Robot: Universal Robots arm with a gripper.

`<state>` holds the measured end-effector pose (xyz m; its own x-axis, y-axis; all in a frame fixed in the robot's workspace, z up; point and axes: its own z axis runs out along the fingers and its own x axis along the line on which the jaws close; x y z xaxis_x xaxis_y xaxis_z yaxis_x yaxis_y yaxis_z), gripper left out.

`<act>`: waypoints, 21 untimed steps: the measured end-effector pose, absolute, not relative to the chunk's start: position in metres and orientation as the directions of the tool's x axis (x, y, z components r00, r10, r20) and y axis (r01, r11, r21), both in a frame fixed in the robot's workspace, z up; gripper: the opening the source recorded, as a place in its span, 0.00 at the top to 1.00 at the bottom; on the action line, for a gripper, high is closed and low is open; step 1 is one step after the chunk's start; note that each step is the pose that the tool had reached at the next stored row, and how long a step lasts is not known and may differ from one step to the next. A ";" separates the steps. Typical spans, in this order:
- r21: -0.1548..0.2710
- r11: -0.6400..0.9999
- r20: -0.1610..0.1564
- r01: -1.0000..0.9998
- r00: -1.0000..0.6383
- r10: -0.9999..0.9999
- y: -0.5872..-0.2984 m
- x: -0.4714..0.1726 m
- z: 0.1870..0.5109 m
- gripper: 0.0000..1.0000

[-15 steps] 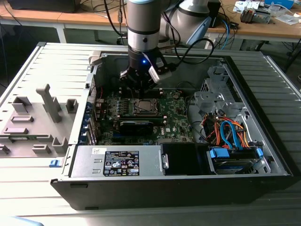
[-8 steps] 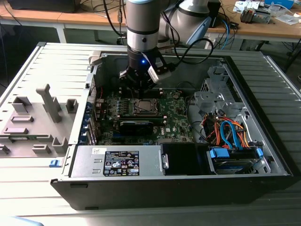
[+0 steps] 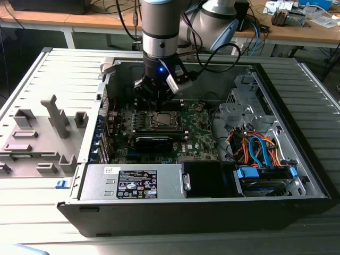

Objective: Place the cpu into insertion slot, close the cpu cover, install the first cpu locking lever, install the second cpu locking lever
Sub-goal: 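Install the first cpu locking lever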

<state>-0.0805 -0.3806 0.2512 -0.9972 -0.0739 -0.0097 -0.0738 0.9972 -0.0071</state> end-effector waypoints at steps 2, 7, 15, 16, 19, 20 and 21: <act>-0.007 0.997 -0.010 -0.074 -0.997 -0.074 -0.381 -0.081 0.251 0.89; -0.007 0.997 -0.010 -0.074 -0.997 -0.074 -0.381 -0.082 0.251 0.89; -0.007 0.997 -0.010 -0.074 -0.997 -0.074 -0.381 -0.085 0.251 0.89; -0.007 0.997 -0.010 -0.074 -0.997 -0.074 -0.381 -0.085 0.251 0.89; -0.007 0.997 -0.010 -0.074 -0.997 -0.074 -0.381 -0.086 0.251 0.89; -0.007 0.997 -0.010 -0.074 -0.997 -0.074 -0.381 -0.086 0.251 0.89; -0.007 0.997 -0.010 -0.074 -0.997 -0.074 -0.381 -0.087 0.251 0.89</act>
